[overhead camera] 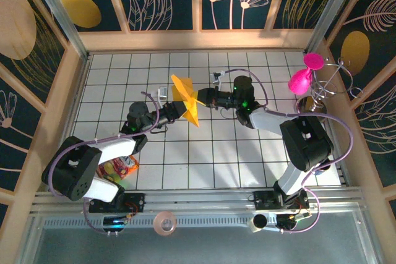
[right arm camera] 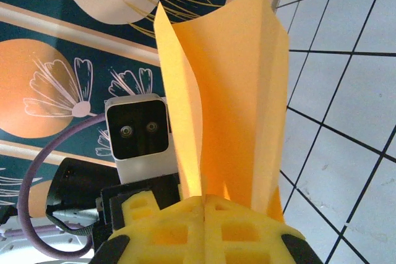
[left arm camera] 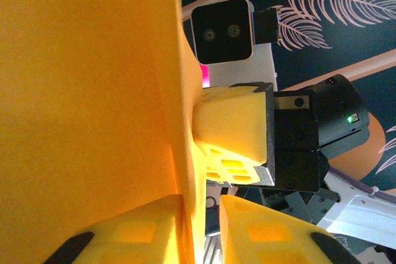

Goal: Fold a paper plane with a square sheet of paper (pick it up from the middle)
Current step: Pick up the paper from the center of the table.

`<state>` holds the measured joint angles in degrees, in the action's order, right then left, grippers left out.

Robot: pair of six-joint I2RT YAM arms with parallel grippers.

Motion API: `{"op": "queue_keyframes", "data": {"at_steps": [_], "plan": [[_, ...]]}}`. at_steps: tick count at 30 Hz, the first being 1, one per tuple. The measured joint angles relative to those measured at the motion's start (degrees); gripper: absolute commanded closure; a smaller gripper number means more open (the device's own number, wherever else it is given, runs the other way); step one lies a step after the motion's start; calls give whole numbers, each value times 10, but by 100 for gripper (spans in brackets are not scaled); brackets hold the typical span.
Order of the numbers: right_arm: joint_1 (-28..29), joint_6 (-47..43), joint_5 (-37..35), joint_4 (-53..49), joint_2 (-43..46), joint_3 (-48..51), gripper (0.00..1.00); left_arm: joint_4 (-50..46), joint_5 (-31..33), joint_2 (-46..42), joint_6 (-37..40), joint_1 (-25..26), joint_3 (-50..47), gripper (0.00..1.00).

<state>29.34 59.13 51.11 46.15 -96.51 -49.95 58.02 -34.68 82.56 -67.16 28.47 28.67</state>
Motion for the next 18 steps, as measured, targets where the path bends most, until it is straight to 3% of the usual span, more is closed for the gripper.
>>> {"op": "queue_keyframes", "data": {"at_steps": [6,12,18], "plan": [[-6,7,0,0,2,1,76,16,2,0,3,0,0,93],[-32,-29,-16,-54,40,10,63,3,9,-1,25,0,0,93],[-55,-113,-83,-179,91,9,60,-131,43,-24,97,0,23,92]]}}
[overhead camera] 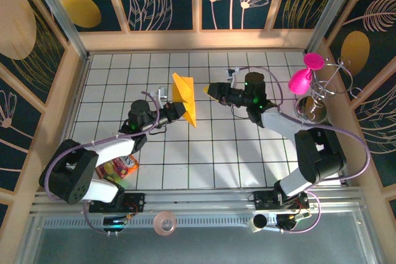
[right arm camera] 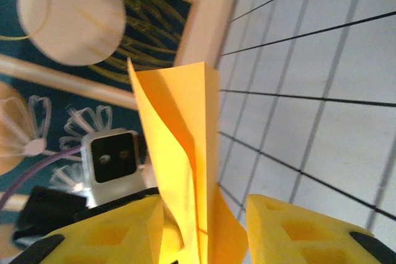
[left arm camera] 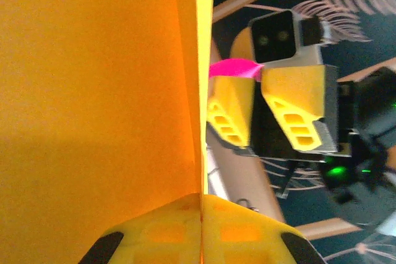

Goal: Fold a paper plane with a square sheet of paper (pick it up from the middle)
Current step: Pick up the paper from the center of the table, then turn over the paper at the center of the table.

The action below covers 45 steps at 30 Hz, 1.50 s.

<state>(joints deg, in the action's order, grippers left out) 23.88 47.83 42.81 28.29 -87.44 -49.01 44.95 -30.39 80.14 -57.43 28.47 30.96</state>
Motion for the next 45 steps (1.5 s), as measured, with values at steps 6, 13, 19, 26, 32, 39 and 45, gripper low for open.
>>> {"op": "queue_keyframes", "data": {"at_steps": [6,13,19,26,32,39,45], "plan": [[-8,-75,-100,-121,33,0,60,-294,134,-4,132,2,125,93],[-14,-114,-206,-201,76,1,60,-571,382,71,239,42,292,93],[-29,-117,-254,-225,104,20,60,-711,557,195,270,99,401,93],[-54,-115,-272,-243,119,54,60,-820,675,350,270,152,508,93],[-63,-113,-278,-250,134,61,60,-868,704,440,254,179,563,89],[-69,-113,-280,-254,134,61,60,-881,693,462,236,192,589,72],[-71,-113,-282,-256,134,61,59,-861,648,450,211,191,579,63]]}}
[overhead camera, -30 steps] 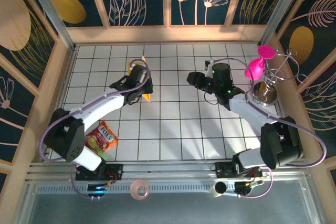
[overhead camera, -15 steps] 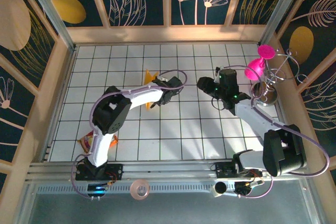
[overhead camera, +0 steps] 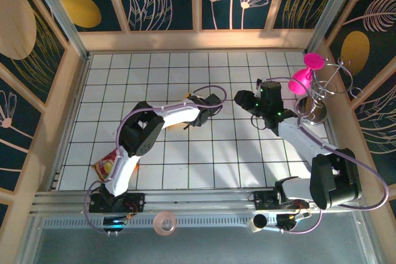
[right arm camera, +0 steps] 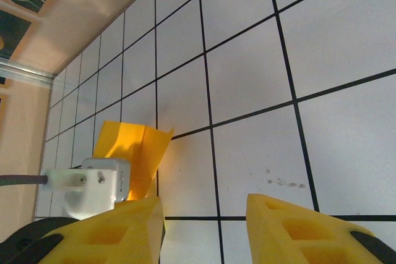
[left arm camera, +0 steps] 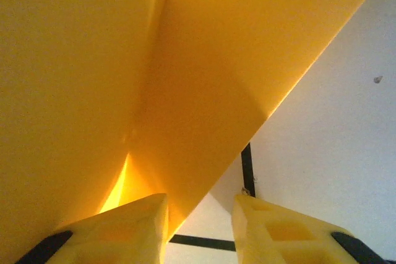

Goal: Fold a paper plane with a square sheet of paper (pick it up from the middle)
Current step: Turn over the paper at the center of the table.

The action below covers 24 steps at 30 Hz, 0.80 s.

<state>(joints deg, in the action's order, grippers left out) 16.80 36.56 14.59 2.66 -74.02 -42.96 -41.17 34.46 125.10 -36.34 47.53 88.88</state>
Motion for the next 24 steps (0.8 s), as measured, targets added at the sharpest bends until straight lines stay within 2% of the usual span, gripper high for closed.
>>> {"op": "queue_keyframes", "data": {"at_steps": [5,10,13,18,24], "plan": [[-3,1,-16,-2,0,0,58,66,-99,-69,-28,3,-60,56],[-5,2,-20,-1,-1,0,55,183,-238,-179,-61,5,-166,50],[-5,2,-19,2,-1,1,53,239,-297,-230,-78,5,-211,46],[-2,2,-17,15,-4,10,49,290,-326,-285,-88,-10,-253,41],[29,2,-16,22,-30,10,48,337,-332,-311,-90,-95,-311,37]]}}
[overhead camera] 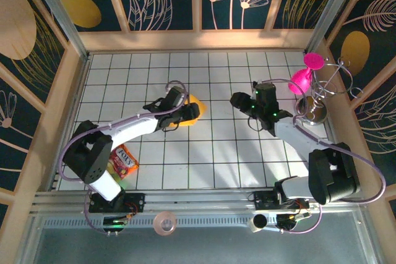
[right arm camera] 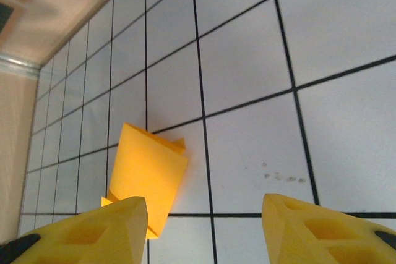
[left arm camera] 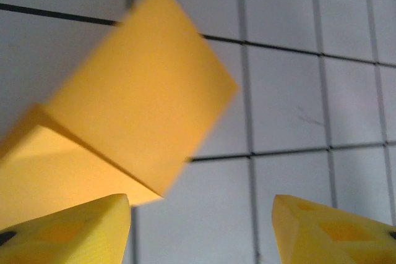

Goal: Fold a paper plane with a square sheet of paper (pick it up from the middle)
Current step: Turn over the paper at the center of the table, then fold the wing for the fifth time at the center of the table.

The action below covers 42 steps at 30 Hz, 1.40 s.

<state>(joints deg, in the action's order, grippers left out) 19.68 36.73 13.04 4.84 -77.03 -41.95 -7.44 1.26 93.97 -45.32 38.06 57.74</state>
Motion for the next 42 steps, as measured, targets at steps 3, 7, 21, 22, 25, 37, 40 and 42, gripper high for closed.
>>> {"op": "queue_keyframes", "data": {"at_steps": [3,7,21,22,25,37,40,42], "plan": [[18,5,6,7,-17,0,49,17,-7,2,0,-36,-27,37],[28,21,24,23,-41,0,49,38,-17,20,4,-57,-36,38],[43,73,52,45,-78,-1,50,97,-47,105,30,-58,-23,45],[43,78,54,46,-79,-1,50,104,-58,108,27,-58,-25,46],[45,103,57,53,-82,0,50,130,-91,112,9,-58,-40,50],[101,253,64,74,-82,75,51,238,-156,101,-137,-12,-104,58],[108,287,70,94,-85,85,55,255,-166,101,-162,-13,-112,58],[113,304,73,111,-93,87,57,262,-172,101,-173,-13,-115,59]]}}
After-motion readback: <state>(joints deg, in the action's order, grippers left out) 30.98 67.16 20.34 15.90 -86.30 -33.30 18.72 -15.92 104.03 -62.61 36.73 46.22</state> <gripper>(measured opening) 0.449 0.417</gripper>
